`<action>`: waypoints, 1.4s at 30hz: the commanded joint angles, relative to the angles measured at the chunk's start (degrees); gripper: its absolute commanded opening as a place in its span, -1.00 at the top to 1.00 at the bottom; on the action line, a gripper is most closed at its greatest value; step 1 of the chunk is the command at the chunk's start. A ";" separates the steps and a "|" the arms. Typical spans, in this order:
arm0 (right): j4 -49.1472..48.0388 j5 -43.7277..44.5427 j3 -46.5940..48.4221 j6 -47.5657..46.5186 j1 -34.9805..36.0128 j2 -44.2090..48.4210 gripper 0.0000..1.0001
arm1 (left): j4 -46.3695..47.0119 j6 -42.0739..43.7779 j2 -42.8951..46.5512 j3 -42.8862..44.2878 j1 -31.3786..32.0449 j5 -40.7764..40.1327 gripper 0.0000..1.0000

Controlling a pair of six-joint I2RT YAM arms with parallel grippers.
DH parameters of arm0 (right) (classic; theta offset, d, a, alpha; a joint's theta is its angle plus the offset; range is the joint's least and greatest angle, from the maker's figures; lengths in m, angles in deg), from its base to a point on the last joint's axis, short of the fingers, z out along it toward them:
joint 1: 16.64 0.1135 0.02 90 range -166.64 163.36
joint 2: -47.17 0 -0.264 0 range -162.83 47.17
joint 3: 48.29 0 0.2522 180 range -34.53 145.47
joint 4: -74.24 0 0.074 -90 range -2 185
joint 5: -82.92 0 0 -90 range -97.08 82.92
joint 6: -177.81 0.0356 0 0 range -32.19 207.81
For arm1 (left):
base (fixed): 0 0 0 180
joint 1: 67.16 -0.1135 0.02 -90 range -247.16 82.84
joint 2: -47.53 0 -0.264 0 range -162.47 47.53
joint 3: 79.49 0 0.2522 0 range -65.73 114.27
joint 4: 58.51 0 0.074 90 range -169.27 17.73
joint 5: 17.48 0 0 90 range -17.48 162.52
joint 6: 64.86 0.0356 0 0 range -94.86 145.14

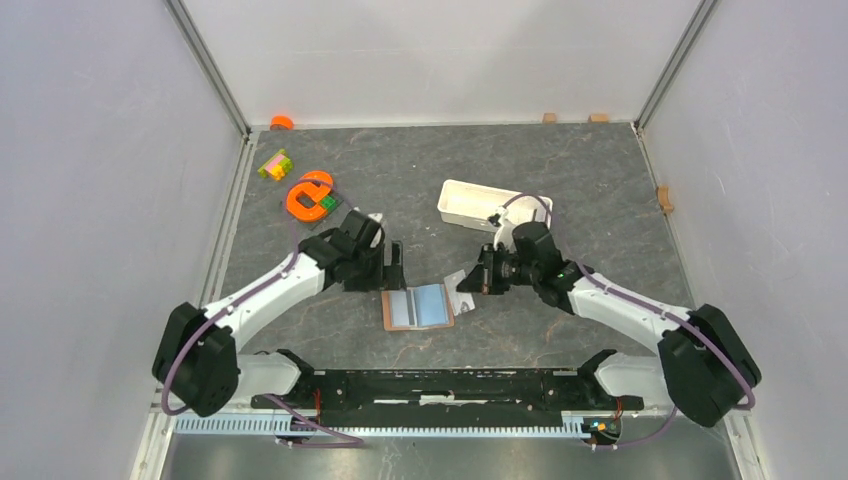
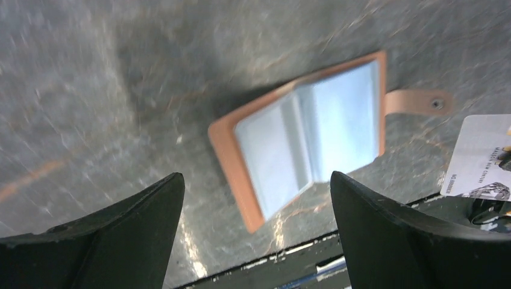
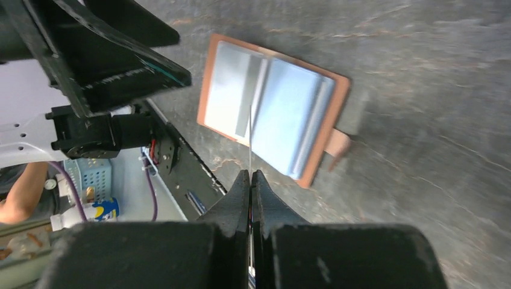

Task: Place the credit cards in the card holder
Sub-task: Insert the credit card into the card holder.

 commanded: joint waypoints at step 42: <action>-33.48 0.35 2.41 15.18 12.06 -32.14 1.00 | 14.17 -8.59 -0.03 -19.28 -7.94 9.76 0.15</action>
